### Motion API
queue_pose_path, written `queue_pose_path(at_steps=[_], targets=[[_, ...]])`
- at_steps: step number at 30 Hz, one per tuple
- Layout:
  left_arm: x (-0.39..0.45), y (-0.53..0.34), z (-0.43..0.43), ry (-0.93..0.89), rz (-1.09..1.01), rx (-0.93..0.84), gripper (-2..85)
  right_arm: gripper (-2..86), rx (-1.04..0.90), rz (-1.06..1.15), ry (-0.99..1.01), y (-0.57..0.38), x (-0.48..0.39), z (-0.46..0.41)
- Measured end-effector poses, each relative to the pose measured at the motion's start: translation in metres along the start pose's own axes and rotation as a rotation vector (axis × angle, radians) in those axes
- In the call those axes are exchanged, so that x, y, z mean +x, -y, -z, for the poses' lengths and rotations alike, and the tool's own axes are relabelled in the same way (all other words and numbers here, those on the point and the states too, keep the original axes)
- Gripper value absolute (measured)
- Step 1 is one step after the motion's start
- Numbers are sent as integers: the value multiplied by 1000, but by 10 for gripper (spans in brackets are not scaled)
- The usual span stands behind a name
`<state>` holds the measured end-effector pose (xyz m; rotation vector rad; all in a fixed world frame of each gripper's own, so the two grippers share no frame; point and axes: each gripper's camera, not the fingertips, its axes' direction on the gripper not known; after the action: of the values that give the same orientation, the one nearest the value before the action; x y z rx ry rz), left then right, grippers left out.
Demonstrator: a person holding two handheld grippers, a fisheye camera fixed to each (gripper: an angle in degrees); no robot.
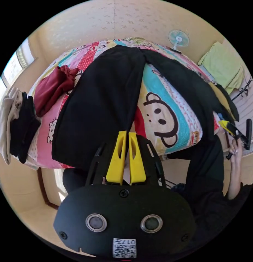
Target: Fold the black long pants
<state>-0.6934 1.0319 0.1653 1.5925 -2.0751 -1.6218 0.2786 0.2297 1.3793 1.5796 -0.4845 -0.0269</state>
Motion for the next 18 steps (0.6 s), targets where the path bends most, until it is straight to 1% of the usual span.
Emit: queue_pose_path(at_steps=[1,2,3,4,6,7,8,9,10,11,12,13,14,16,17,18], targets=[[3,-5,15,-103,-8,38,2,143,-26,36,-32,-4,-7,-11],[6,-7,20,-136,-16,46,2,144,-45,50,-58,-5,-9,-18],[19,-9,25,-125,-49,33,1,145,-97,59,-113,-9,-8,-37],[33,-10,22,-32,-90,-1,1,147,-164,43,-139,-11,-2,-56],[50,-13,8,113,-154,-69,2,144,-210,28,-110,-18,8,-74],[55,-15,-4,132,-173,-133,3,135,-215,31,-125,-21,11,-76],[56,-16,-10,122,-172,-156,4,128,-226,41,-144,-23,11,-78],[55,-19,-19,100,-159,-189,6,106,-264,65,-201,-26,10,-83],[50,-23,-24,89,-122,-205,14,74,-302,97,-261,-30,10,-90],[46,-26,-25,75,-102,-208,18,63,-317,108,-275,-32,11,-91],[40,-31,-22,37,-61,-200,37,42,-328,132,-211,-37,15,-88],[38,-36,-15,-13,-41,-178,58,35,-304,106,-130,-42,24,-74],[38,-37,-9,-49,-43,-164,70,32,-283,92,-91,-46,30,-65],[47,-35,18,-250,-96,-103,117,25,-171,18,109,-63,62,-19],[50,-33,25,-308,-107,-80,131,23,-140,7,164,-67,69,-7],[56,-27,39,-436,-136,-29,157,22,-83,3,261,-75,82,12]])
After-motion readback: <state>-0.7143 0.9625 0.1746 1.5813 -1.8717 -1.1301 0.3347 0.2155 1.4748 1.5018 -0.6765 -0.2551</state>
